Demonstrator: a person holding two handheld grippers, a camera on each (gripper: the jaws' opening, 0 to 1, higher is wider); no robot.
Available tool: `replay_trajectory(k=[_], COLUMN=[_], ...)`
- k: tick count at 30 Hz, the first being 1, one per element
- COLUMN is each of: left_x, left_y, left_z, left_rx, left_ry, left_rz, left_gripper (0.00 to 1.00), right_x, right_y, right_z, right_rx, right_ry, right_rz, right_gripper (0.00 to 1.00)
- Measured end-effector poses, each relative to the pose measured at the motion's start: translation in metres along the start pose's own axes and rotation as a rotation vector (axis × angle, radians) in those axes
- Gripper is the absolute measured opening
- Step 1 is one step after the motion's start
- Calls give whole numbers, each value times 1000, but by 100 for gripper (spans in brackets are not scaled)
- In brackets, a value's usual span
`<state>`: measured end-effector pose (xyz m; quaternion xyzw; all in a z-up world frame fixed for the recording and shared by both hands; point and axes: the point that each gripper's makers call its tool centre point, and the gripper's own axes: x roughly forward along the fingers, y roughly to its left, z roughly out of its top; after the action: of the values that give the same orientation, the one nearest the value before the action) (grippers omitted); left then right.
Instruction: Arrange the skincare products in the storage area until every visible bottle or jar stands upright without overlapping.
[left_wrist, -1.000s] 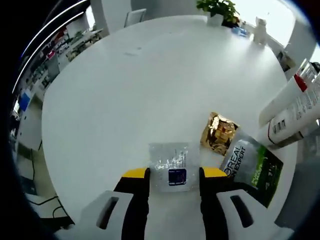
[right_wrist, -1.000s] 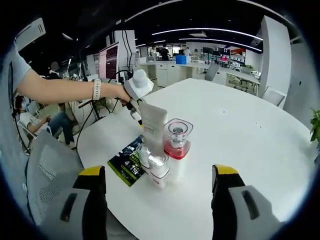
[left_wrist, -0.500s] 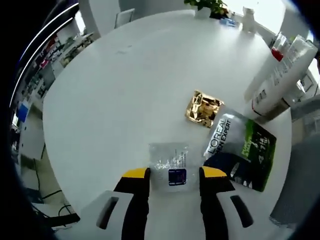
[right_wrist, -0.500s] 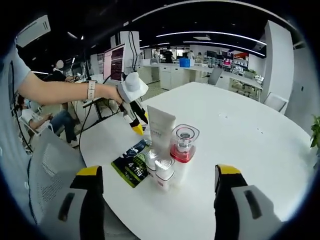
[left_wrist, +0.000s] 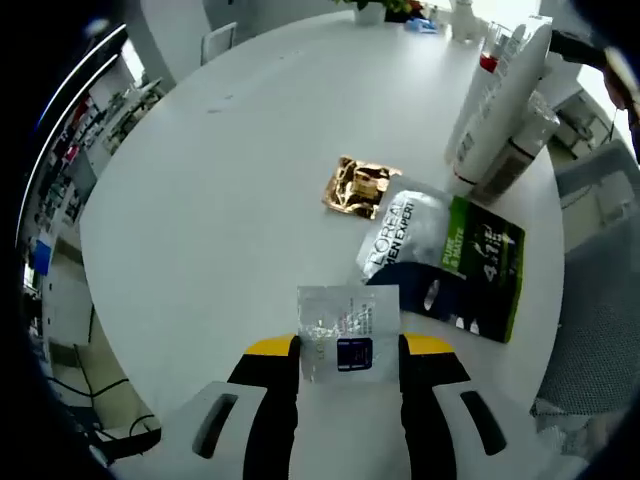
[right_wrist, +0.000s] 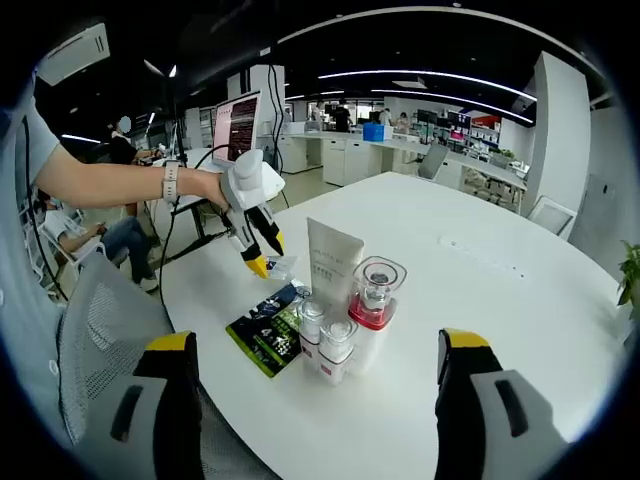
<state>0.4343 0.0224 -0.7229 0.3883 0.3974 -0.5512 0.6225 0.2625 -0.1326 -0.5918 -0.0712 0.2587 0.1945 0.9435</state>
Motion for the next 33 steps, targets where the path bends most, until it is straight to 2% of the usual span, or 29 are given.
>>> replay_trajectory(k=[14,24,29,33], left_x=[-3,-5,-2,-1], left_y=[-35,-60,-71,-83], left_z=[-19,-30,-39,-41], left_rx=[184,270,333,368], left_ry=[32,57,103,105], left_rz=[-87,-150,-163,-184], left_gripper=[37,37,37,37], right_x=[-4,-5,-6,-7], right_y=[9,15,17,18], right_z=[0,-1,0,-1], right_rx=[-5,-17,-21,-26], right_ry=[-5,0,-2,2], right_rz=[-3,4,5,5], right_gripper=[100,100,100,100])
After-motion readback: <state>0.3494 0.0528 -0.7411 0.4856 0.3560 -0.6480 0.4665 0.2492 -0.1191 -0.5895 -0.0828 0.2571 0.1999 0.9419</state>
